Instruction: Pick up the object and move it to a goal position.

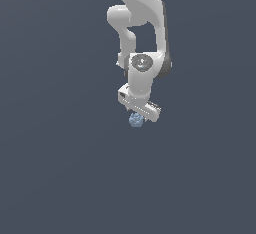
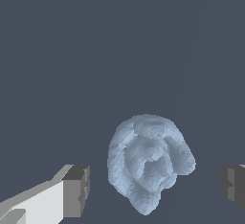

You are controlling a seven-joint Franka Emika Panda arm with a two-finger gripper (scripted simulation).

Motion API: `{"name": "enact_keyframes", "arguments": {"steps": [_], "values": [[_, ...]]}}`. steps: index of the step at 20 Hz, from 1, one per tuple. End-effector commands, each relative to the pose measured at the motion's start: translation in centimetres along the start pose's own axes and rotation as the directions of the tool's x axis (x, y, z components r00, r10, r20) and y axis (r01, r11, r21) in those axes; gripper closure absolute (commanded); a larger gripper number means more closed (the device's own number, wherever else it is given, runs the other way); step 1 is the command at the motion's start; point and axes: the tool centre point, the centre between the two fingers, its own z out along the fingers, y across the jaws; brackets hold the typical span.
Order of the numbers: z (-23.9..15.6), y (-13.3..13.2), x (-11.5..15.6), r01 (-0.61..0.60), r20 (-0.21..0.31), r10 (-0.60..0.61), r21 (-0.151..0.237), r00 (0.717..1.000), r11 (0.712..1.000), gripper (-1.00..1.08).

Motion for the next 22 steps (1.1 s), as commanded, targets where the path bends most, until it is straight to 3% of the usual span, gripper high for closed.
{"name": "enact_keyframes", "arguments": {"steps": [1,10,11,22], "values": [[1.2,0.1,-0.1,-0.001,0.001,0.001,-0.001,1.000,1.000,-0.92],[3.6,0.0,0.0,-0.003,0.001,0.003,-0.001,1.000,1.000,-0.92],[3.6,0.0,0.0,-0.003,0.001,0.003,-0.001,1.000,1.000,1.08],[3.4,0.0,0.0,-0.003,-0.001,0.003,0.001,1.000,1.000,1.08]]}}
